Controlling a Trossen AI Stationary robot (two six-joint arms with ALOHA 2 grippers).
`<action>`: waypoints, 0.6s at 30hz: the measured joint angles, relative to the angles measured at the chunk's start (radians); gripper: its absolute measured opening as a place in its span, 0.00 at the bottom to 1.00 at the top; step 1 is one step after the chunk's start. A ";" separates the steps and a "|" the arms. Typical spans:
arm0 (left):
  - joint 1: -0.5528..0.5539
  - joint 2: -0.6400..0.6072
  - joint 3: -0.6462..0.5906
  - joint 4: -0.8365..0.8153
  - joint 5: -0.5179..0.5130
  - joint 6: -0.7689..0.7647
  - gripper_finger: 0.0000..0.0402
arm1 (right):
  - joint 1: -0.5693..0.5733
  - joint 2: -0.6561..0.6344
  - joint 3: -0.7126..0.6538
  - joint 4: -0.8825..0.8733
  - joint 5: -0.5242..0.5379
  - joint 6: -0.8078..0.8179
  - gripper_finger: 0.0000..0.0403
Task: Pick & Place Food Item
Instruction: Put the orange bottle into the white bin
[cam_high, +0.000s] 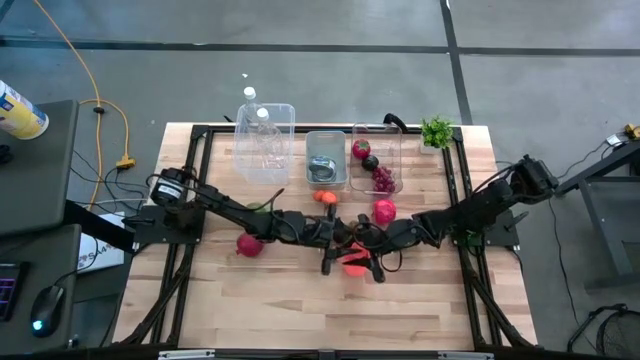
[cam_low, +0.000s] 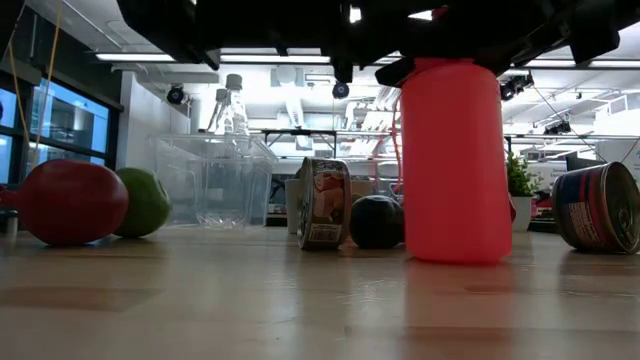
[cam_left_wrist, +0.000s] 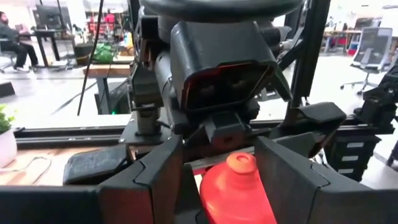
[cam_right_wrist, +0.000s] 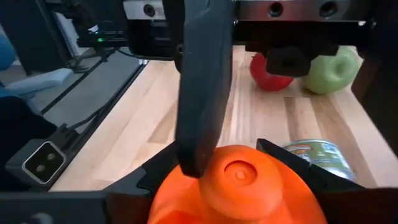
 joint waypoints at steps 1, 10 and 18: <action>0.000 0.009 0.000 0.015 0.000 0.003 0.47 | 0.000 0.000 0.000 0.000 -0.006 -0.001 0.46; -0.026 0.016 -0.001 0.037 -0.005 0.040 0.47 | 0.000 0.000 0.001 -0.004 0.005 -0.005 0.43; -0.032 0.021 -0.001 0.009 -0.005 0.041 0.47 | 0.000 0.000 0.002 -0.018 0.002 0.004 0.47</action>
